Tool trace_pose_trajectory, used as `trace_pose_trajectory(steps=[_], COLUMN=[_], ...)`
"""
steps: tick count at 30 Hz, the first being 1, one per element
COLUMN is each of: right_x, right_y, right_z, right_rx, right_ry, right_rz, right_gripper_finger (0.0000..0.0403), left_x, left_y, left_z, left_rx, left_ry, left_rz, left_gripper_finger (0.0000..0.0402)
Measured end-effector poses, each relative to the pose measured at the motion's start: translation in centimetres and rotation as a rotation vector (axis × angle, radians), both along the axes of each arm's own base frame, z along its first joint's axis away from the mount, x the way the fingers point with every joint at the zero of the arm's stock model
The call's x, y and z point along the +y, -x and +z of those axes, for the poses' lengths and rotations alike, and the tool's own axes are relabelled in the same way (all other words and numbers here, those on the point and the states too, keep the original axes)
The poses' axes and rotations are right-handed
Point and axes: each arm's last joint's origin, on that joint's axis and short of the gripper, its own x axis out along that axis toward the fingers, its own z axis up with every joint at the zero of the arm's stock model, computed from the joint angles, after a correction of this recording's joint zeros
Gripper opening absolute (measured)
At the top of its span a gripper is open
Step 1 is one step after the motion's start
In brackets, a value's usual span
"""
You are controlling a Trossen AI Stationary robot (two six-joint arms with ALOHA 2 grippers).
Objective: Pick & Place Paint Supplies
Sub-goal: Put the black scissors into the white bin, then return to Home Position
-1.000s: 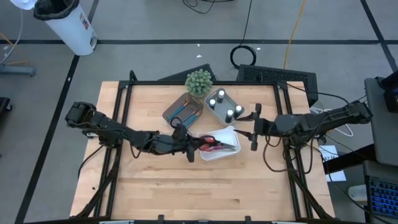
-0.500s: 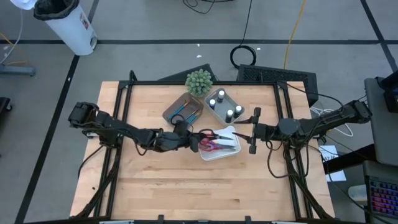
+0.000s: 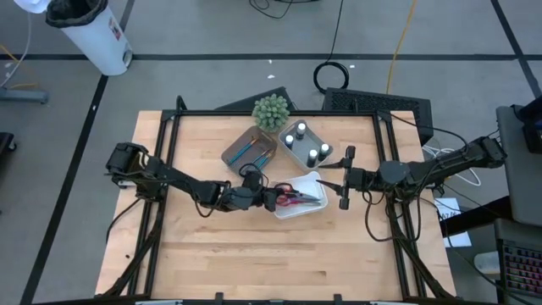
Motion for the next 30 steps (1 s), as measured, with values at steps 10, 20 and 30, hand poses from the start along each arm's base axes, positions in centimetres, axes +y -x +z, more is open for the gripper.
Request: trace_pose_trajectory(steps=[10,20,30], right_x=[0.0,0.0,0.0], right_y=[0.0,0.0,0.0], right_z=[0.0,0.0,0.1], right_rx=[0.002,0.002,-0.026], right_ry=[-0.001,-0.008,-0.13], right_rz=[0.0,0.001,0.001], right_gripper_finger=[0.0176,0.0176,0.0174], left_x=[-0.1,0.0,2.8], left_y=[-0.2,-0.2,1.8], left_z=[-0.2,-0.2,6.4], left_rx=[-0.007,0.029,-0.137], left_ry=[-0.002,-0.12,-0.076], left_rz=[-0.004,-0.058,-0.528], left_gripper_finger=[0.0063,0.0214,0.0312])
